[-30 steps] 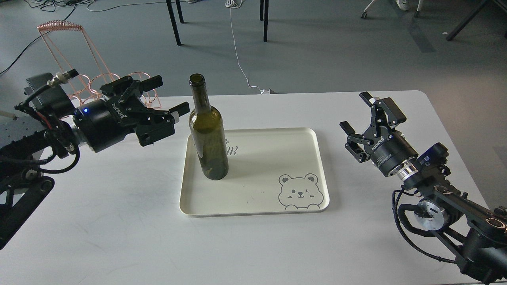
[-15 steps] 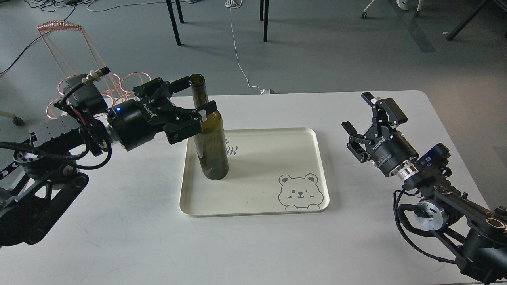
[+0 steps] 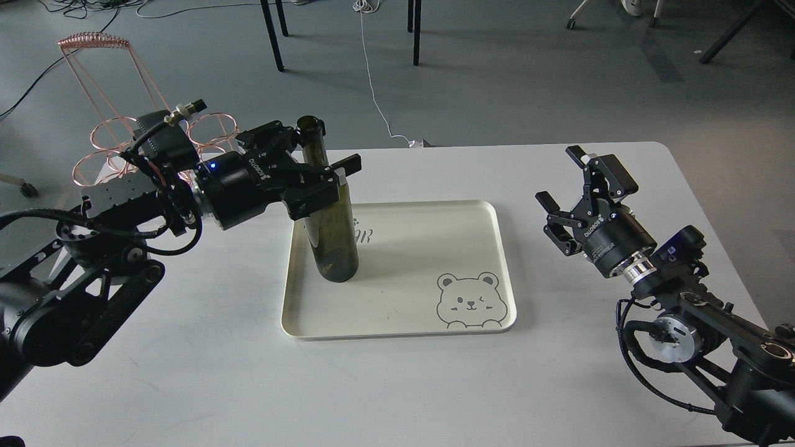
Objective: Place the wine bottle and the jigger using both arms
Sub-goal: 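Lift the wine bottle and carry it over the copper rack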
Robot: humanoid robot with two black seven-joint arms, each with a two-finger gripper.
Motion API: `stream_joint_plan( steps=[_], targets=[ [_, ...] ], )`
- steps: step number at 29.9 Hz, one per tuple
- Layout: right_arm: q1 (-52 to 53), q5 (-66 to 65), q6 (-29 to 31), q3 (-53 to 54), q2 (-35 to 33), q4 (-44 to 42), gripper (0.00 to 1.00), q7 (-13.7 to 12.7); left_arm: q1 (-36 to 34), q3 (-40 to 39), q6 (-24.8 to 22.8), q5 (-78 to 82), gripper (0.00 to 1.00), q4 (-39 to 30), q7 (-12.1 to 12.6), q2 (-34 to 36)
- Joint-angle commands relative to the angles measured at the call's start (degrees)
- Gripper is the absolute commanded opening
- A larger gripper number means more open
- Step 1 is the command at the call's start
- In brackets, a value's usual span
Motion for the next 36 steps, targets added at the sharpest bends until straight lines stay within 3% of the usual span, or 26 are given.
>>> stream_joint_plan(
  steps=[1, 7, 10, 15, 18, 26, 36],
  targets=[
    [-0.17, 0.0, -0.09, 0.0, 0.05, 0.04, 0.99, 0.0, -0.21, 0.13, 0.49, 0.0, 0.25, 0.18, 0.0, 0.09],
    [-0.17, -0.09, 0.0, 0.0, 0.05, 0.04, 0.99, 0.0, -0.73, 0.13, 0.84, 0.0, 0.12, 0.44, 0.0, 0.09],
    [-0.17, -0.09, -0.09, 0.0, 0.05, 0.04, 0.99, 0.0, -1.96, -0.05, 1.1, 0.0, 0.11, 0.44, 0.0, 0.27],
    [-0.17, -0.18, -1.49, -0.18, 0.05, 0.13, 0.99, 0.0, -10.39, 0.13, -0.3, 0.0, 0.11, 0.44, 0.0, 6.05],
    [-0.17, -0.18, -1.67, -0.18, 0.14, 0.13, 0.99, 0.0, -16.45, 0.22, -3.55, -6.51, 0.12, 1.32, 0.0, 10.8],
    [-0.17, -0.62, -1.76, -0.18, 0.93, 0.04, 0.99, 0.0, -27.79, 2.41, -8.56, -12.15, 0.12, 10.54, 0.0, 18.89],
    [-0.17, -0.62, -1.76, -0.09, 0.84, 0.04, 0.99, 0.0, -35.01, 10.85, -8.74, -12.59, 0.13, 21.0, 0.0, 20.66]
  ],
)
